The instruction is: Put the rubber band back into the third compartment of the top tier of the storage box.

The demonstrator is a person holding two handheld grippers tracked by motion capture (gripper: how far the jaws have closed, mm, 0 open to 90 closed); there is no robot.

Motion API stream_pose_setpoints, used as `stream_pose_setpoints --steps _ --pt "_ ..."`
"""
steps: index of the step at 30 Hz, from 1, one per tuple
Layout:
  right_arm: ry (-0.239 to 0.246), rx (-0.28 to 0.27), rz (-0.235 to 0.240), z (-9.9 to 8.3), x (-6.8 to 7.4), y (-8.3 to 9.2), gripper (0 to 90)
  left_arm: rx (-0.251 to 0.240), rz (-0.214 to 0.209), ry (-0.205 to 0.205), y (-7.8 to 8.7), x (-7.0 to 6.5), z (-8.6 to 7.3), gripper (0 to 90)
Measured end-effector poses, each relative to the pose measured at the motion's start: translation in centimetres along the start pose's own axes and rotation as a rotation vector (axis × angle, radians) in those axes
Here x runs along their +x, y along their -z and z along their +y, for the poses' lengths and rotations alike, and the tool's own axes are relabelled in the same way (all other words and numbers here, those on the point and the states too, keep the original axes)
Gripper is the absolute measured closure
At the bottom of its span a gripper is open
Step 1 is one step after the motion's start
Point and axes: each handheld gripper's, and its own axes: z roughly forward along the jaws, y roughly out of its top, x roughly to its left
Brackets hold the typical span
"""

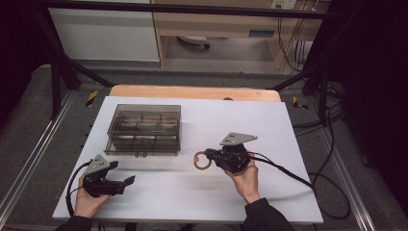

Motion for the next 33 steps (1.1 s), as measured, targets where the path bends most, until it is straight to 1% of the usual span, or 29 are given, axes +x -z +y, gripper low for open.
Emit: stream_pose_setpoints --steps 8,18,25,33 --pt "0.014 -0.001 -0.001 1.4 0.6 -1.1 86.3 -0.001 -0.001 0.000 0.0 0.0 0.0 7.8" --pt "0.029 -0.012 -0.003 2.8 1.2 -2.0 86.3 -0.001 -0.001 0.001 0.0 0.0 0.0 7.8" --pt "0.037 -0.023 0.001 4.0 1.8 -2.9 86.4 -0.001 -0.002 0.001 0.0 0.0 0.0 7.8" --pt "0.048 -0.019 -0.003 5.0 2.2 -4.1 86.4 0.001 -0.003 -0.001 0.1 0.0 0.0 7.8"
